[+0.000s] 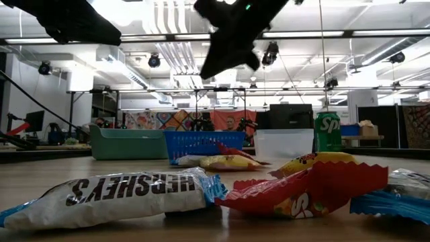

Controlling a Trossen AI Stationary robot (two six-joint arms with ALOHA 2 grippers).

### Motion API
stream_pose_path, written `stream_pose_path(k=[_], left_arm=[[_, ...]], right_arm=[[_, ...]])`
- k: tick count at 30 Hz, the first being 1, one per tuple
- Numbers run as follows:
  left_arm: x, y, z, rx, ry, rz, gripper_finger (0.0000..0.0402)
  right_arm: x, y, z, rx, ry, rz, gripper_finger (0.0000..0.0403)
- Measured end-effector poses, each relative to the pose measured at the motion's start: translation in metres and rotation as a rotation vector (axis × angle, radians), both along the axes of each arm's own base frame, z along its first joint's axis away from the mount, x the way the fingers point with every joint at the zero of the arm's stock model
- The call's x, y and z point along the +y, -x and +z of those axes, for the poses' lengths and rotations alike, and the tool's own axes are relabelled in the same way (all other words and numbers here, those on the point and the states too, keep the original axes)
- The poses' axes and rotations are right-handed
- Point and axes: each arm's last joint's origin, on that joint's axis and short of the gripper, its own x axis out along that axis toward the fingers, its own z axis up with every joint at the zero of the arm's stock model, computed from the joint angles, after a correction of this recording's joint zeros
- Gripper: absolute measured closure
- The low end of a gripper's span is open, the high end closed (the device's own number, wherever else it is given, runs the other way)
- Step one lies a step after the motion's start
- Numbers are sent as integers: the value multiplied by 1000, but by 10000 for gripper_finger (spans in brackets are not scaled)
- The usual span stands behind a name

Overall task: Sort candy
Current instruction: Put the skittles candy into the blue basket

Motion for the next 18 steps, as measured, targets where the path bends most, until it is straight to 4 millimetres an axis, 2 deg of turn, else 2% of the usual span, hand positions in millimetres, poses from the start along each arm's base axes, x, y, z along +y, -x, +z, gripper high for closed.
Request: stream_pose_path(k=[3, 5, 10, 18], left_arm=[[0, 0, 0, -6, 14, 3, 284], [-1, 0, 0, 1, 37, -13, 284], [-2, -2, -4, 21, 44, -29, 284], [-4, -6, -11, 37, 1, 0, 284]], right_arm=[[-19, 1, -6, 44, -40, 29, 394], [-23, 5, -9, 82, -74, 6, 394], [-14, 16, -18, 215, -185, -13, 394], [4, 22, -24, 273, -192, 19, 383]])
